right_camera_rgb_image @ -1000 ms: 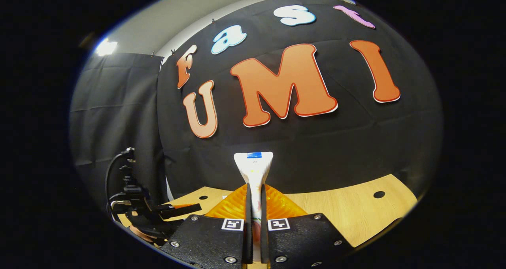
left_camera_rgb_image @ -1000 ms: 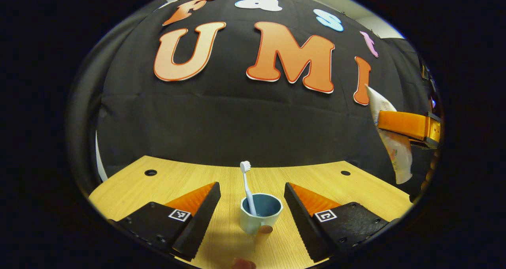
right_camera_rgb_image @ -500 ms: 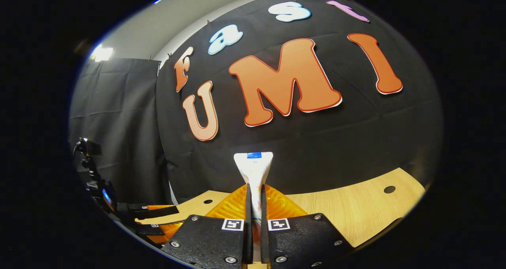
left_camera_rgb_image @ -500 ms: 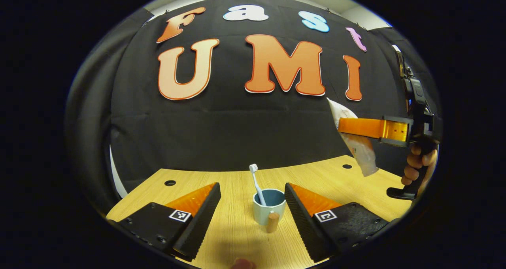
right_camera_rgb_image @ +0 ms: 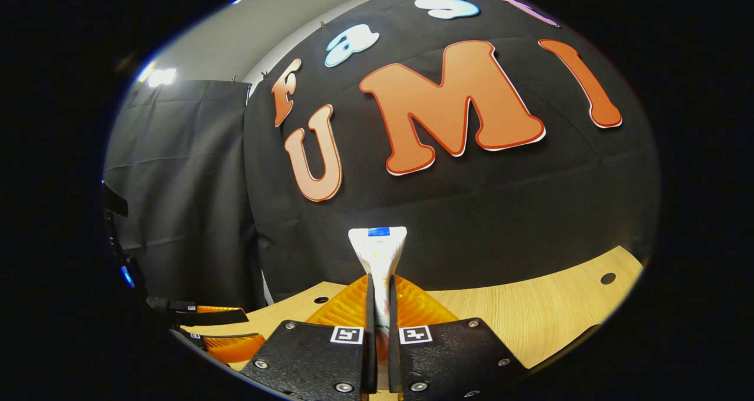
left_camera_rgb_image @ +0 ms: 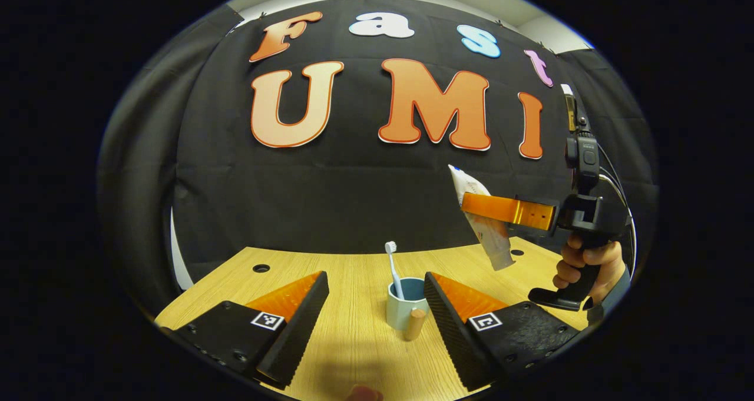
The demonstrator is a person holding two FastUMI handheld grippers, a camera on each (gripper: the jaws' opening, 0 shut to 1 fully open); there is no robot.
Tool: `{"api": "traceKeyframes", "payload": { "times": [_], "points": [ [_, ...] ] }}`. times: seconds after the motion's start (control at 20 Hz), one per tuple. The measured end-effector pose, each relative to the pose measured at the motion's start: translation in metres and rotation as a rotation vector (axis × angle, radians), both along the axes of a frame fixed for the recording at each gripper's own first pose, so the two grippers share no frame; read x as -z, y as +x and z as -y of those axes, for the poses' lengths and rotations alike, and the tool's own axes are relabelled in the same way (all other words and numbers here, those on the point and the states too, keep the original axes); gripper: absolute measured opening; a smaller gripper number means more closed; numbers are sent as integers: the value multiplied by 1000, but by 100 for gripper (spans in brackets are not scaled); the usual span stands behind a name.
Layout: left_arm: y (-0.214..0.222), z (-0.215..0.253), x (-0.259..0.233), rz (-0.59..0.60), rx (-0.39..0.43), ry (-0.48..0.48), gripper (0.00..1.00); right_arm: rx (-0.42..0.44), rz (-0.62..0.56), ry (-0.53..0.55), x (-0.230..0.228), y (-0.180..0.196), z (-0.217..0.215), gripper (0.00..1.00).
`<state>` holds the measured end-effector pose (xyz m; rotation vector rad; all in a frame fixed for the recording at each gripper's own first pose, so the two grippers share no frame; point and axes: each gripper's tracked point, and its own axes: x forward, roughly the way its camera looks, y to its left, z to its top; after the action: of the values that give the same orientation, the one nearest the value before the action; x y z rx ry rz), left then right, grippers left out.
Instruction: Put the toothbrush and toothpaste on the desktop into the cup, then pick up the cup and place it on the coaster on the desktop.
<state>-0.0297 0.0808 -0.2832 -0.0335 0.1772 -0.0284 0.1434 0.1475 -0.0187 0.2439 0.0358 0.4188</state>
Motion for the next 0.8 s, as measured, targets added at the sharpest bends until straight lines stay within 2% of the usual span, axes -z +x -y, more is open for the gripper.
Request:
{"api": "traceKeyframes", "payload": {
  "times": [0.35, 0.8],
  "points": [
    [-7, -13, 16, -32, -12, -22, 98, -16, -30, -2, 32, 27, -35, 8],
    [-8, -34, 45, -87, -40, -55, 98, 73, -96, 80, 68, 75, -48, 8]
  ]
}}
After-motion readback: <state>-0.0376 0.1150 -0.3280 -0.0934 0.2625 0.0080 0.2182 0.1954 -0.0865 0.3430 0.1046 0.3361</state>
